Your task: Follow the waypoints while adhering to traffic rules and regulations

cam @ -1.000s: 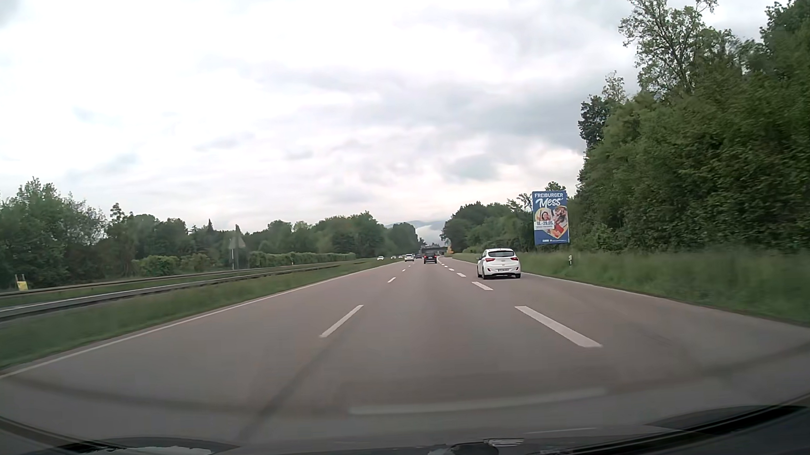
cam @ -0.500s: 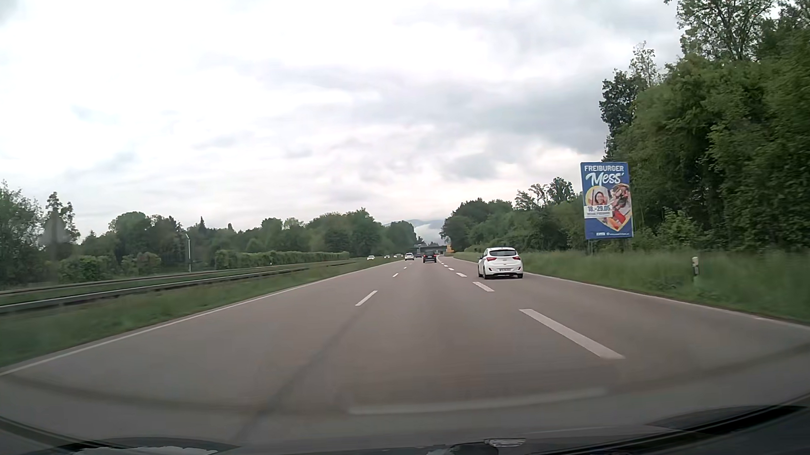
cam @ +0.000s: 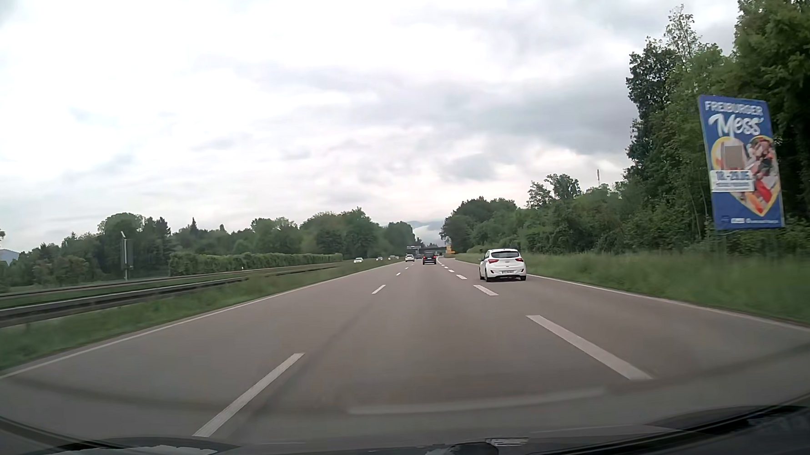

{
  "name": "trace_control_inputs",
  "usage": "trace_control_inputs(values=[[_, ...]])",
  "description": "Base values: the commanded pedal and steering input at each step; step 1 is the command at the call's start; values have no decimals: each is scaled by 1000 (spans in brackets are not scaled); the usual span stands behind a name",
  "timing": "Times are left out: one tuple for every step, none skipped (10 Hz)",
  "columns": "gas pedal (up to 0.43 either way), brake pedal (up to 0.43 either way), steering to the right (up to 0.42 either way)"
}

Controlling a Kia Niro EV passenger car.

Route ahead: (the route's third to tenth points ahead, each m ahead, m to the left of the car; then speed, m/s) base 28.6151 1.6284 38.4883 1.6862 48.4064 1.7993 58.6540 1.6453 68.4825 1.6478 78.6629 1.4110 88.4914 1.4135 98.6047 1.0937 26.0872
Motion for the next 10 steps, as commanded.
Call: trace_control_inputs(values=[[138, 0, 1], [138, 0, 1], [138, 0, 1], [138, 0, 1], [130, 0, 1], [130, 0, 1], [130, 0, 1], [130, 0, 1], [130, 0, 1], [130, 0, 1]])
